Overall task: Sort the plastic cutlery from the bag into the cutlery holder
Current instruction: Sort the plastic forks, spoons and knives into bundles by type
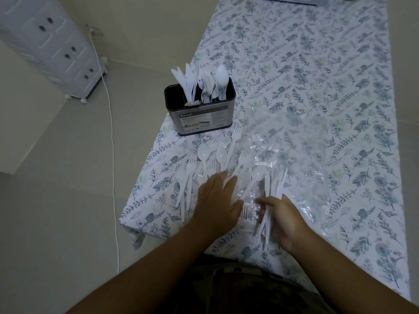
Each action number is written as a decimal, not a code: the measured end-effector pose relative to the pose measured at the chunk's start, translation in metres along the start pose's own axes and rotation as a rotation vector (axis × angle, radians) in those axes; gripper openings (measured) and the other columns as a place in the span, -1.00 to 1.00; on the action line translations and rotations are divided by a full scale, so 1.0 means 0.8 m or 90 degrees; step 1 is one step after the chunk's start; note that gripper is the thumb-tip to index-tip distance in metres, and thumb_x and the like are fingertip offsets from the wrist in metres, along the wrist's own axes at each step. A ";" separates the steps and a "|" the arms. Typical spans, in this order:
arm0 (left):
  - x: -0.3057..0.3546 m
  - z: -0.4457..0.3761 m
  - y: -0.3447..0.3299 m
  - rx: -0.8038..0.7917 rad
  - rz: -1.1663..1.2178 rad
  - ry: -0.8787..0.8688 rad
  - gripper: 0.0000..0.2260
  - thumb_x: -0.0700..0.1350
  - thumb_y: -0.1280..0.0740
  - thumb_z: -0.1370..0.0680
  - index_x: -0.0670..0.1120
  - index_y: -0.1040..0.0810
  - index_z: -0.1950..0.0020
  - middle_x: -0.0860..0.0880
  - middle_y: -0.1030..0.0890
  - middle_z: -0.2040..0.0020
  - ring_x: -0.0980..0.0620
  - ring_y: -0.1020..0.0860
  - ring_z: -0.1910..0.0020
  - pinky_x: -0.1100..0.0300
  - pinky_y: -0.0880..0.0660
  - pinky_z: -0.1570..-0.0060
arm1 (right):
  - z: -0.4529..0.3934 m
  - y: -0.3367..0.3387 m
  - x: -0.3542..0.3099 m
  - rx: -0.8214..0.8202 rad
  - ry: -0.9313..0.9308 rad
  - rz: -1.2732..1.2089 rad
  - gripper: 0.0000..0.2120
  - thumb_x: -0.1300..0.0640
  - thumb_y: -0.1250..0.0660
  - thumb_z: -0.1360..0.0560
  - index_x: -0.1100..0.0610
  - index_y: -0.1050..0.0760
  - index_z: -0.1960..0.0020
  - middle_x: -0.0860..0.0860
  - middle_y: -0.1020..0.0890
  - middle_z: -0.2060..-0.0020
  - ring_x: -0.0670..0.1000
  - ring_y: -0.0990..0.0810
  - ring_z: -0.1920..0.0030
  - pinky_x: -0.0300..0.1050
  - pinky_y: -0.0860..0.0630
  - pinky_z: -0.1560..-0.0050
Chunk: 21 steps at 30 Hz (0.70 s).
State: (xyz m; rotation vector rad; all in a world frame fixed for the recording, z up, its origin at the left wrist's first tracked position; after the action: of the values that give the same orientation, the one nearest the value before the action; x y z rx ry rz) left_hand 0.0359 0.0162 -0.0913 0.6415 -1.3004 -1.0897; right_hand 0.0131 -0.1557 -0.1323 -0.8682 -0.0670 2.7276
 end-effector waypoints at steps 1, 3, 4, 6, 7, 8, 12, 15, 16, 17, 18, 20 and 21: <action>-0.008 0.004 0.003 0.015 0.003 0.034 -0.39 0.15 -0.20 -0.60 -0.02 -0.15 -0.59 -0.12 -0.12 -0.61 -0.11 -0.03 -0.59 -0.06 0.02 -0.52 | 0.000 0.001 0.001 -0.001 -0.002 -0.008 -0.71 0.24 -0.35 -0.50 0.29 -0.56 -0.20 0.06 -0.55 0.34 0.04 -0.53 0.35 -0.03 -0.52 0.32; -0.030 0.014 0.007 0.035 0.001 0.122 -0.36 0.15 -0.21 -0.58 0.00 -0.09 -0.60 -0.14 -0.03 -0.62 -0.15 0.03 -0.60 -0.12 0.03 -0.52 | 0.002 -0.001 0.000 -0.010 0.000 -0.035 -0.79 0.31 -0.28 -0.55 0.30 -0.54 -0.16 0.10 -0.58 0.28 0.05 -0.53 0.32 -0.02 -0.51 0.30; -0.041 0.019 0.009 0.041 -0.001 0.164 -0.33 0.16 -0.22 -0.57 0.00 -0.05 -0.61 -0.14 0.02 -0.63 -0.17 0.07 -0.60 -0.16 0.04 -0.51 | 0.003 -0.001 0.000 -0.010 0.003 -0.047 -0.79 0.34 -0.25 -0.56 0.29 -0.53 -0.17 0.13 -0.60 0.22 0.06 -0.54 0.29 -0.01 -0.51 0.28; -0.062 0.028 0.008 0.045 0.006 0.235 -0.27 0.17 -0.23 -0.57 -0.01 0.04 -0.62 -0.15 0.11 -0.63 -0.19 0.14 -0.61 -0.22 0.05 -0.51 | 0.003 -0.001 -0.002 -0.005 0.008 -0.052 -0.74 0.40 -0.22 -0.56 0.29 -0.52 -0.22 0.17 -0.60 0.14 0.08 -0.57 0.24 0.00 -0.53 0.26; -0.071 0.031 0.006 0.046 0.021 0.263 -0.24 0.18 -0.23 -0.57 -0.02 0.08 -0.63 -0.15 0.14 -0.63 -0.19 0.17 -0.60 -0.23 0.06 -0.51 | 0.003 -0.002 -0.002 -0.002 0.010 -0.046 -0.73 0.41 -0.22 -0.55 0.31 -0.52 -0.23 0.16 -0.60 0.15 0.08 -0.58 0.24 0.00 -0.54 0.26; -0.077 0.034 0.004 0.044 0.039 0.282 -0.22 0.19 -0.22 -0.57 -0.03 0.11 -0.63 -0.15 0.17 -0.63 -0.19 0.18 -0.61 -0.23 0.06 -0.53 | 0.003 -0.002 -0.003 0.000 0.012 -0.037 -0.73 0.40 -0.24 -0.55 0.30 -0.52 -0.23 0.16 -0.59 0.17 0.08 -0.58 0.25 0.00 -0.54 0.26; -0.065 0.034 -0.005 0.018 0.069 0.230 -0.25 0.21 -0.16 -0.60 -0.06 0.13 -0.64 -0.12 0.22 -0.63 -0.15 0.19 -0.61 -0.16 0.08 -0.56 | 0.004 -0.008 -0.006 -0.004 0.034 -0.010 -0.78 0.35 -0.30 -0.57 0.17 -0.54 -0.18 0.11 -0.58 0.27 0.09 -0.58 0.27 0.03 -0.54 0.21; -0.045 0.033 -0.004 0.017 0.078 0.170 -0.27 0.22 -0.12 -0.62 -0.05 0.16 -0.63 -0.07 0.23 -0.63 -0.09 0.21 -0.61 -0.03 0.18 -0.51 | 0.010 -0.013 -0.010 -0.025 0.025 -0.033 -0.88 0.33 -0.29 -0.59 0.17 -0.52 -0.08 0.08 -0.54 0.34 0.07 -0.54 0.32 0.01 -0.53 0.27; -0.043 0.034 -0.004 0.017 0.075 0.165 -0.27 0.22 -0.12 -0.63 -0.05 0.16 -0.64 -0.06 0.24 -0.63 -0.08 0.22 -0.61 -0.03 0.20 -0.51 | 0.012 -0.015 -0.012 -0.031 0.022 -0.045 -0.92 0.31 -0.28 -0.61 0.17 -0.50 -0.03 0.07 -0.53 0.34 0.06 -0.52 0.32 0.00 -0.54 0.29; -0.043 0.035 -0.005 0.015 0.068 0.166 -0.27 0.21 -0.12 -0.63 -0.06 0.17 -0.64 -0.06 0.24 -0.63 -0.08 0.22 -0.61 -0.04 0.19 -0.52 | 0.014 -0.016 -0.014 -0.035 0.021 -0.056 -0.93 0.30 -0.27 -0.62 0.16 -0.48 0.00 0.07 -0.51 0.33 0.06 -0.51 0.32 -0.02 -0.54 0.31; -0.046 0.037 -0.006 0.009 0.062 0.173 -0.26 0.21 -0.12 -0.62 -0.08 0.16 -0.64 -0.06 0.23 -0.64 -0.08 0.22 -0.61 -0.07 0.16 -0.55 | 0.016 -0.017 -0.017 -0.041 0.022 -0.064 -0.93 0.28 -0.26 -0.63 0.15 -0.47 0.01 0.07 -0.50 0.32 0.07 -0.49 0.31 -0.03 -0.54 0.33; -0.053 0.038 -0.009 -0.010 0.049 0.183 -0.26 0.22 -0.10 -0.63 -0.10 0.15 -0.64 -0.06 0.21 -0.64 -0.09 0.22 -0.61 -0.11 0.11 -0.57 | 0.019 -0.017 -0.018 -0.047 0.024 -0.068 -0.93 0.27 -0.24 -0.64 0.14 -0.47 -0.02 0.07 -0.50 0.31 0.07 -0.50 0.30 -0.02 -0.55 0.32; -0.054 0.038 -0.010 -0.020 0.041 0.173 -0.27 0.23 -0.09 -0.63 -0.10 0.13 -0.64 -0.06 0.19 -0.64 -0.09 0.22 -0.61 -0.12 0.11 -0.58 | 0.021 -0.016 -0.018 -0.045 0.024 -0.063 -0.93 0.28 -0.24 -0.64 0.14 -0.47 -0.02 0.07 -0.51 0.30 0.08 -0.51 0.29 -0.02 -0.54 0.32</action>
State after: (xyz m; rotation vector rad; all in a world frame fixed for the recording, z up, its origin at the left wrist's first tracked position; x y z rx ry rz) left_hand 0.0081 0.0574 -0.1107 0.6933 -1.0597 -0.9331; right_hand 0.0180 -0.1466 -0.1091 -0.9093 -0.1961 2.6299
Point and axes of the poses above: each hand's wrist, its own z-axis away from the middle knuckle, its own y-axis out of the back of the hand, x = y × z, the point moved 6 cm from there along -z, towards the middle knuckle
